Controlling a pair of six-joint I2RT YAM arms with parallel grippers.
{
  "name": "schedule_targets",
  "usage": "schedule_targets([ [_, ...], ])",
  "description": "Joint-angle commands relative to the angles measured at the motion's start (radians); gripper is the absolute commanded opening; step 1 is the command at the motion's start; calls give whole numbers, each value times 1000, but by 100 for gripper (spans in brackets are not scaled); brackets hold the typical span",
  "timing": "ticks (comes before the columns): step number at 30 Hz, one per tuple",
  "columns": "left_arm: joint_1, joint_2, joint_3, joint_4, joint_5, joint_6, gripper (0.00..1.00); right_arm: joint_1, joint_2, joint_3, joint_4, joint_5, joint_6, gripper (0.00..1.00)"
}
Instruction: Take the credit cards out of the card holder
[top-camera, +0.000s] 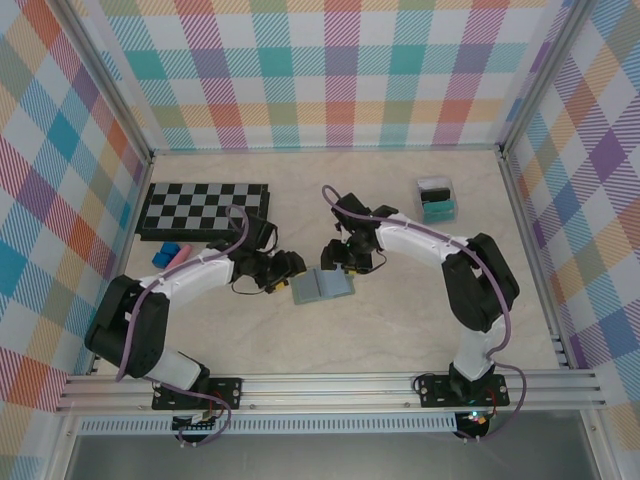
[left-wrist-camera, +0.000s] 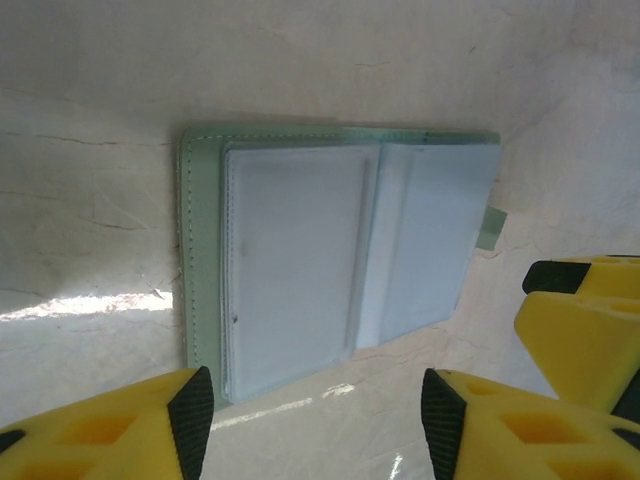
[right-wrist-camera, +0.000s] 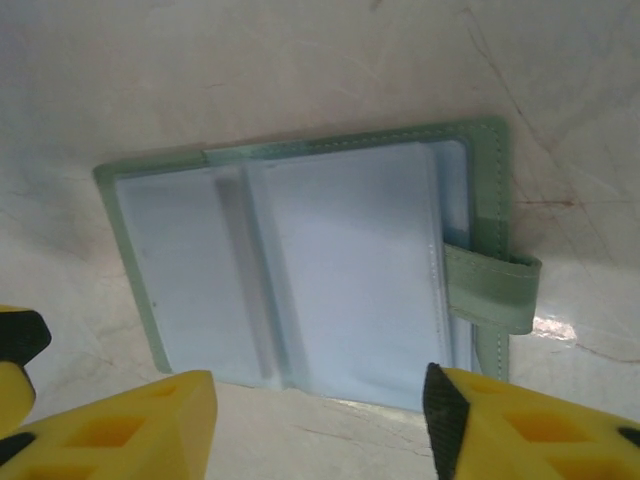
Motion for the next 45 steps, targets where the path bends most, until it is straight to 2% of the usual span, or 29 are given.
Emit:
schedule_targets([
  [1,-14,33,-12,47,2,-27,53,7,39,-9,-8,12,-18,51],
  [4,-21,55,-6,49,4,-34,50,9,68,-7,-25,41,-18,43],
  [12,-27,119,14,83,11,-35,37,16,103,-9,-28,59,-16,42],
  [20,-27,170,23,85,9,-33,32,21,124,8,-40,46,-29,39],
  [24,-27,188,23,80,10,-31,28,24,123,13,-15,-11,-41,21],
  [29,-27,199,20,78,8,-29,25,27,105,-5,62,-90,-33,15],
  [33,-27,196,23,66,2,-20,23,29,103,-7,85,-119,-29,14],
  [40,-27,190,35,67,1,-5,20,28,96,-1,38,-40,-24,10],
  [45,-27,179,45,22,2,11,19,28,68,1,-26,74,-18,9],
])
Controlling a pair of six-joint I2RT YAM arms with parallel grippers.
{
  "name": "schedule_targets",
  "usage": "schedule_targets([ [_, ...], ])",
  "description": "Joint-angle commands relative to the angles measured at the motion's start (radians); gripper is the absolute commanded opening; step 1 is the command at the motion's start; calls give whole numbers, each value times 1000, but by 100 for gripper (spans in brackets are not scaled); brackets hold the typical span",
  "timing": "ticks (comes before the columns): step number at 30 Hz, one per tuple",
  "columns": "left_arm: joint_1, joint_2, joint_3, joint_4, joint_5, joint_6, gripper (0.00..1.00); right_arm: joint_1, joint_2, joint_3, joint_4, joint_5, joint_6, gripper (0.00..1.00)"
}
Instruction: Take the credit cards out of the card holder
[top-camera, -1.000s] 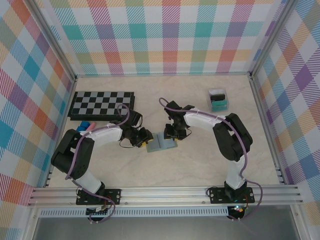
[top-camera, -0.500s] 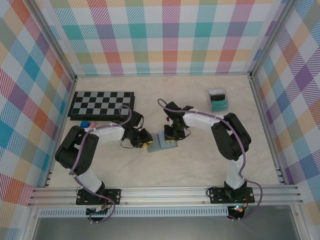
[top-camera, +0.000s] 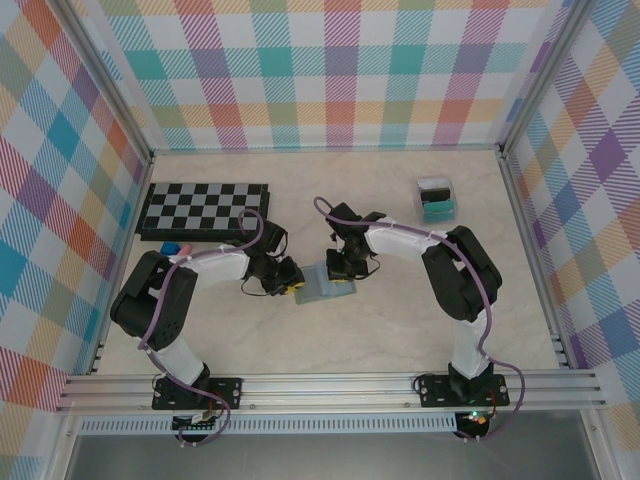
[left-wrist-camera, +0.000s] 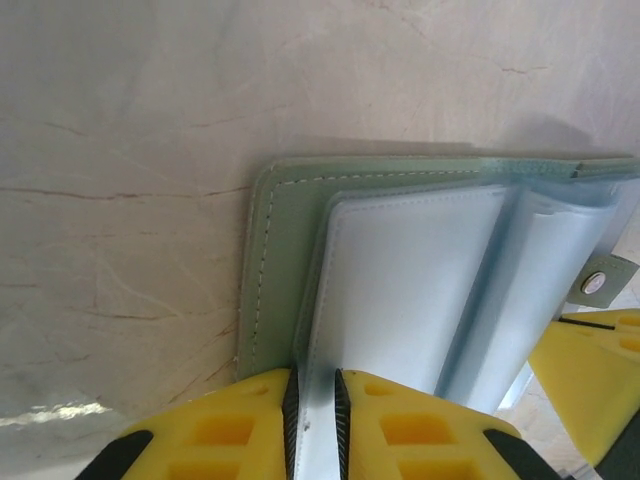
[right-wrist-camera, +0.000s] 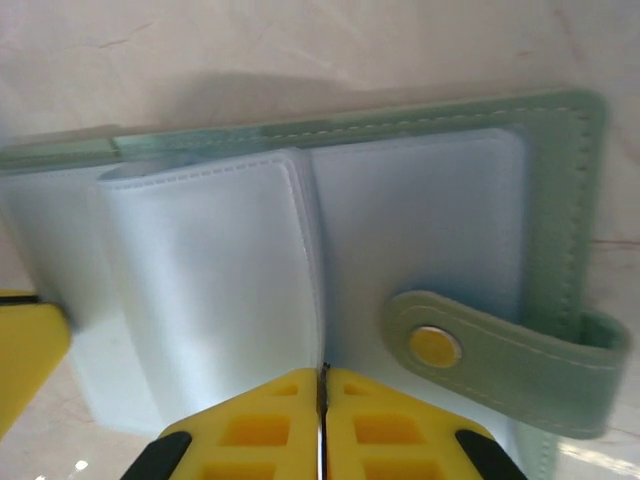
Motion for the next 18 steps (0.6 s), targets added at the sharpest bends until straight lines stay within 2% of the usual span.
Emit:
schedule_targets([
  [1,-11,0,29,-36,-2,31,19,6,-37,8,-69,91,7,10],
  [9,-11,15,47,-43,12,43,20,7,-11,34,-134,135,3,19],
  [18,-10,7,56,-21,71,62,23,7,27,31,-132,117,13,19],
])
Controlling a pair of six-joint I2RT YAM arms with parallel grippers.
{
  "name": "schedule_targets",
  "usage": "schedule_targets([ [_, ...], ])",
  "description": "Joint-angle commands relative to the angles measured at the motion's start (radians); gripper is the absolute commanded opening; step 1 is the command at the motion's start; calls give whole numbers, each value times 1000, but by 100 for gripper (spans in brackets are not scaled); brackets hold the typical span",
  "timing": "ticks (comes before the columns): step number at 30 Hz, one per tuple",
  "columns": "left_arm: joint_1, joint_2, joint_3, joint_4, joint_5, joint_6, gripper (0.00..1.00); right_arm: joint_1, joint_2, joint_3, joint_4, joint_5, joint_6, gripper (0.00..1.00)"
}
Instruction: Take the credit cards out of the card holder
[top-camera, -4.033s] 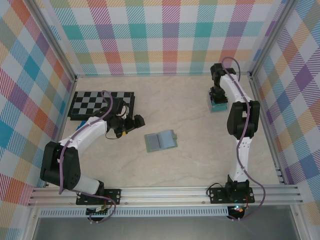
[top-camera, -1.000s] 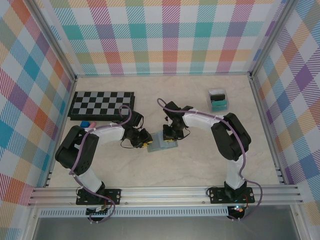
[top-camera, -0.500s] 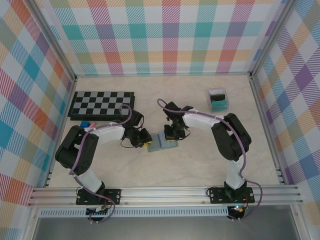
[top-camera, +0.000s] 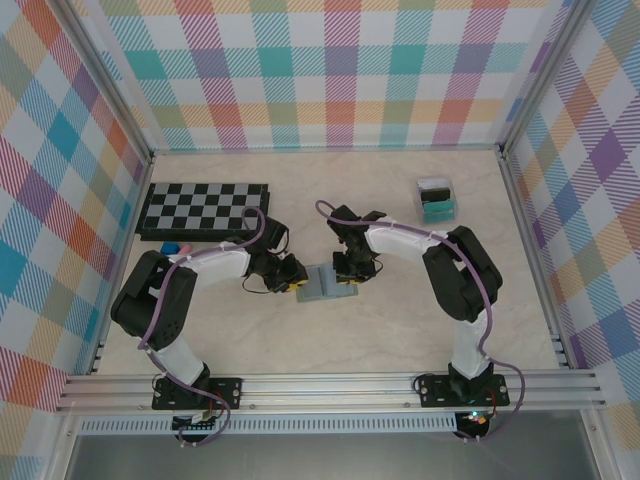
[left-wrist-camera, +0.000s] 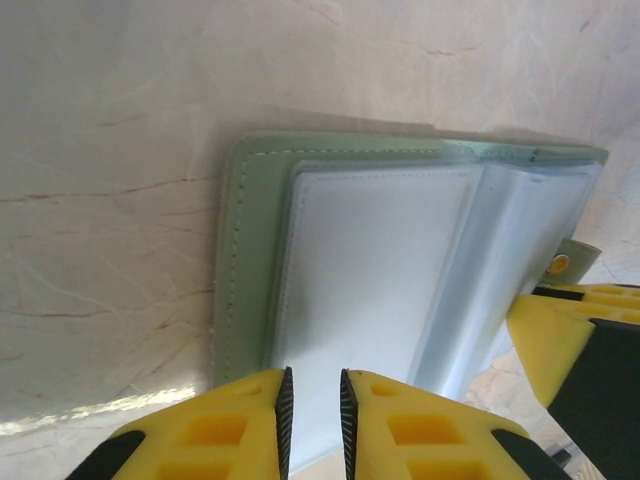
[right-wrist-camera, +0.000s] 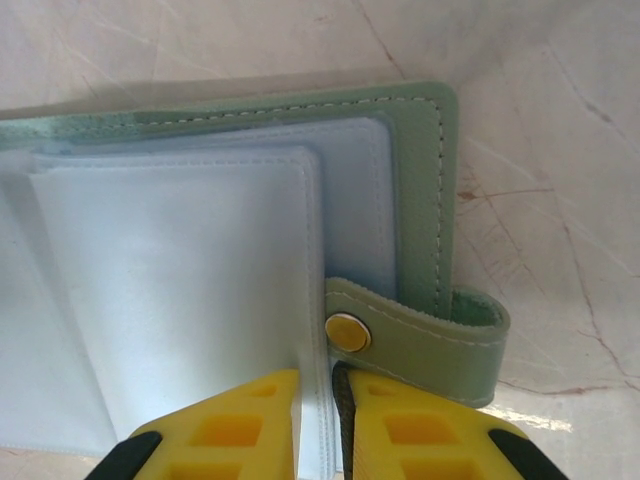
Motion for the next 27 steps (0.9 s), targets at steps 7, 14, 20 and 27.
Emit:
schedule_targets([
  [7,-6,19,41,-77,-34,44,27,7,35,23,-35,7,12,19],
  [14,-6,63,45,-42,7,37,27,7,41,20,-34,-2,14,19],
  [20,-6,62,45,-16,46,38,21,7,46,19,-26,-19,14,17],
  [27,-6,29,29,72,120,23,10,6,48,11,-9,-47,12,13],
])
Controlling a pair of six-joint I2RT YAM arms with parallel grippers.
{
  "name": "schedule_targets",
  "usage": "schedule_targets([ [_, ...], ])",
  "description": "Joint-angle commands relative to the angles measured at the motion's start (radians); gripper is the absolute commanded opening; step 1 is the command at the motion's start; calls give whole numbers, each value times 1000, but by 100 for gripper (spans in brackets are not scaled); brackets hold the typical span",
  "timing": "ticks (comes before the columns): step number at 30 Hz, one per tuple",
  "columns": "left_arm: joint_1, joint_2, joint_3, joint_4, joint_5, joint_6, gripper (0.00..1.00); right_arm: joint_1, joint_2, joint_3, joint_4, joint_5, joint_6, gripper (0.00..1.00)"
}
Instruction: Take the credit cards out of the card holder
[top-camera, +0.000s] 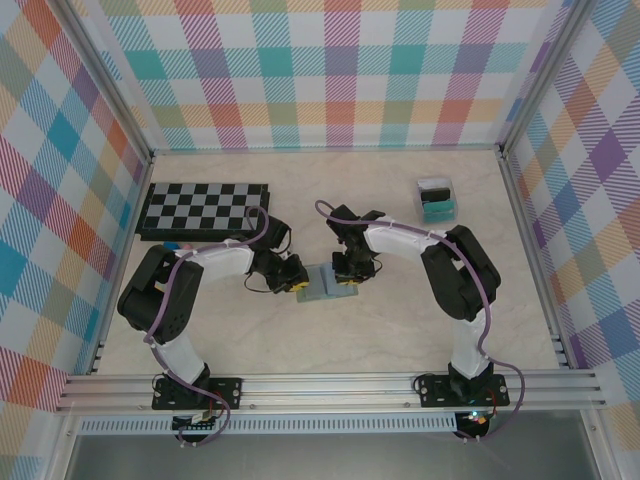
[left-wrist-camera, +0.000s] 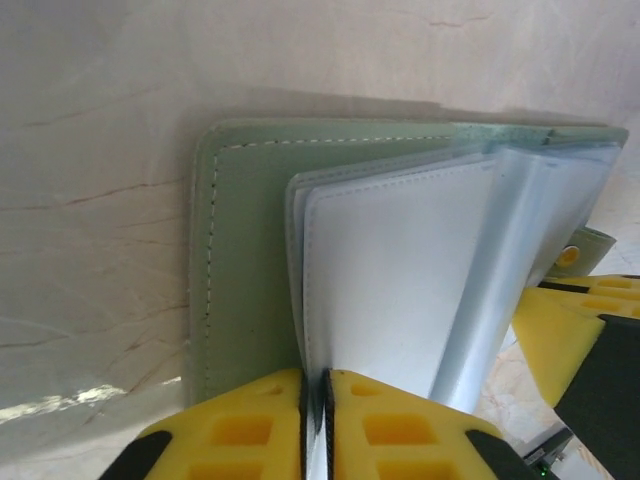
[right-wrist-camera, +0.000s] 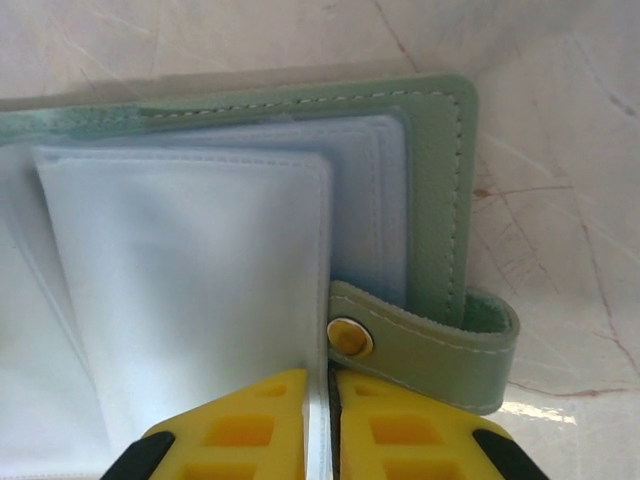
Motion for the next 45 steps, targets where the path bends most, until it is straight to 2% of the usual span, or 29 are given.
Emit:
schedule_targets([
  [1,-6,-25,-4,101,87,-13,8,7,36,-1,2,-29,13,13],
  [5,-6,-41,-30,196,141,-43,1,8,35,-8,13,-39,15,12],
  [9,-6,-38,-33,232,162,-53,0,8,36,-11,17,-44,17,12],
  [12,-6,-39,-29,230,168,-50,0,8,36,-13,18,-42,17,11],
  [16,-6,-50,-10,151,123,-9,0,8,29,-13,11,-30,17,12],
  [17,-6,-54,-6,137,115,-1,2,7,26,-13,11,-26,17,12],
  [22,-8,-80,18,87,123,56,24,9,33,-16,17,-35,19,12],
  [24,-9,-96,28,59,106,81,28,9,35,-17,19,-36,21,12],
  [29,-9,-101,64,-50,37,124,29,9,35,-16,18,-35,21,12],
  [39,-9,-47,83,-101,-33,122,30,8,35,-14,15,-31,23,12],
  [45,-11,10,89,-98,-14,105,27,9,35,-16,11,-31,23,11],
])
